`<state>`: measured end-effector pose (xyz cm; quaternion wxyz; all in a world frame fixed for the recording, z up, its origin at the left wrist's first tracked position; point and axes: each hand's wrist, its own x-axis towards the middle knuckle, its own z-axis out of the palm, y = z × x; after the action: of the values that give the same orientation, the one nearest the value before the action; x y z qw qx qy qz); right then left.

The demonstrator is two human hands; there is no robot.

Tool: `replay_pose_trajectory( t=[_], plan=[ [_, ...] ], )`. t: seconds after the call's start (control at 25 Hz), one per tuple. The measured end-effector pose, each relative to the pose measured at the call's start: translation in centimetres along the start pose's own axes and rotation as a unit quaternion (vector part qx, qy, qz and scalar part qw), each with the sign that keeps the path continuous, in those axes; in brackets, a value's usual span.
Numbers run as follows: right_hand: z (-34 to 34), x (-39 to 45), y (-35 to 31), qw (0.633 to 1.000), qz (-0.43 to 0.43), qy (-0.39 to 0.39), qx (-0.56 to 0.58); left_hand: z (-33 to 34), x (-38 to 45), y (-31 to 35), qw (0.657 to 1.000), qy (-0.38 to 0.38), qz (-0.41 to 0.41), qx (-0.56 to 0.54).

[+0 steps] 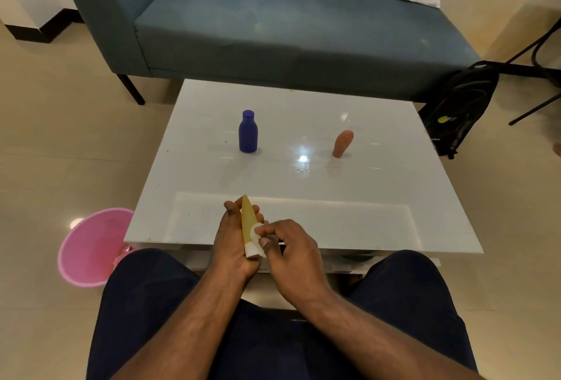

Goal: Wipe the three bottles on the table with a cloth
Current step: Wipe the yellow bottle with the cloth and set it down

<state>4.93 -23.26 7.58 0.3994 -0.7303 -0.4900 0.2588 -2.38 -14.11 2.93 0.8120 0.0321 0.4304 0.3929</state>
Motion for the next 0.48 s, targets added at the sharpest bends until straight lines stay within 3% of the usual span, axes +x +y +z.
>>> replay_pose_trajectory(
  t=[0.24,0.48],
  plan=[
    [-0.8,2.5,-0.2,0.998,-0.047,0.032,-0.042,0.1,0.2,-0.9,0.998,-0.049,0.005,0.042],
    [-0.3,3.4,0.2,0.992,-0.074,0.021,-0.095,-0.4,-0.3,-1.0,0.994,-0.085,-0.064,0.036]
  ],
)
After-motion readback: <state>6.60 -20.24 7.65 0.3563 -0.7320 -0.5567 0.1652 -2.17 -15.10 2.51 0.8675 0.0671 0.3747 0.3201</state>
